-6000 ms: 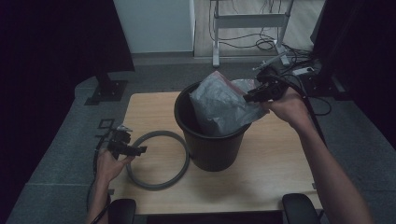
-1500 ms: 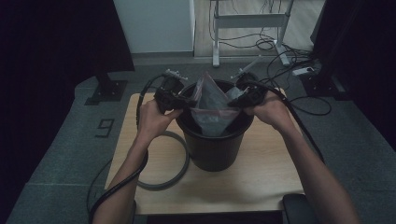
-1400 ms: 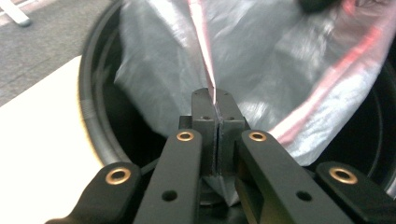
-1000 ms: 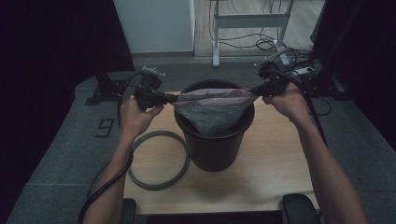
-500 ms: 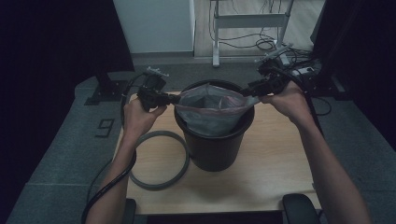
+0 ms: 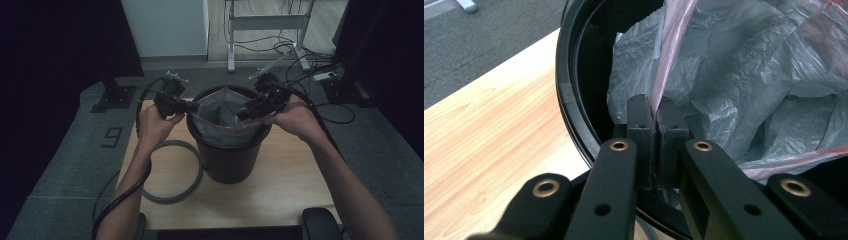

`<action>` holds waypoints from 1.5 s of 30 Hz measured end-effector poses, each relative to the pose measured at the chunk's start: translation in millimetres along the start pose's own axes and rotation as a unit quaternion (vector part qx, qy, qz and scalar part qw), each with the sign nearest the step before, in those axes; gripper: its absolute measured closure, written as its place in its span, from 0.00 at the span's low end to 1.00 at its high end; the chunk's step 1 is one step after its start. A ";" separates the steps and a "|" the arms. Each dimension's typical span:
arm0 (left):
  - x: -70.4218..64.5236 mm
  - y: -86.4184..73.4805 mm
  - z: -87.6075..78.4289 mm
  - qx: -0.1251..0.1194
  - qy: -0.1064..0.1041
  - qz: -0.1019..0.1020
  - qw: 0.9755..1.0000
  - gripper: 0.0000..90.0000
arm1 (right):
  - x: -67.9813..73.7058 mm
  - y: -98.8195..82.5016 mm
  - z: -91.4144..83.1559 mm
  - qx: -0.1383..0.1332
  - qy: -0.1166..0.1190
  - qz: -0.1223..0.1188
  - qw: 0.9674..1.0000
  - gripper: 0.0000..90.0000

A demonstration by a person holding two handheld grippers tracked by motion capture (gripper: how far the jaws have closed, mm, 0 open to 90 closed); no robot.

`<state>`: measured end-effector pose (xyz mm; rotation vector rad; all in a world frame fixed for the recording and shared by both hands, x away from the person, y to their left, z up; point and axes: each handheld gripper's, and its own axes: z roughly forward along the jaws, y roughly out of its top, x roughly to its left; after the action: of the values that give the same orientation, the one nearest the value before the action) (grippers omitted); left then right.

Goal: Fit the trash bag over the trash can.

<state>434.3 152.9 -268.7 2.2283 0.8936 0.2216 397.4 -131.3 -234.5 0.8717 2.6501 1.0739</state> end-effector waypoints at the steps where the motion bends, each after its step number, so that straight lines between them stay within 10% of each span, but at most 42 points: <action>1: -0.2 0.5 0.0 0.000 0.000 0.000 1.000 0.97 | 2.5 -0.4 2.7 0.006 0.004 -0.002 1.000 0.50; 7: -3.7 2.7 0.9 -0.002 -0.004 0.003 1.000 0.97 | 11.9 1.1 20.4 0.024 0.008 -0.002 1.000 0.51; 13: 0.5 -2.5 -2.2 -0.003 0.010 0.001 1.000 0.99 | 2.1 -2.3 31.8 0.048 -0.043 -0.018 0.998 0.99; 28: 43.1 -28.5 -24.5 -0.015 0.076 -0.058 0.995 1.00 | -72.9 -44.7 -18.9 0.033 -0.117 0.076 0.990 0.99; 39: 54.3 -35.4 -26.7 -0.004 0.096 -0.072 0.993 0.98 | -88.3 -64.8 -17.0 0.062 -0.145 0.093 0.983 0.99; 45: 50.9 -31.7 -28.6 -0.030 0.052 -0.060 0.996 0.60 | -83.6 -59.1 -23.0 0.034 -0.133 0.083 0.987 0.74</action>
<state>444.0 218.3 -274.2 2.1144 1.0597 0.3059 430.8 -226.3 -263.9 1.1768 2.4405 0.8347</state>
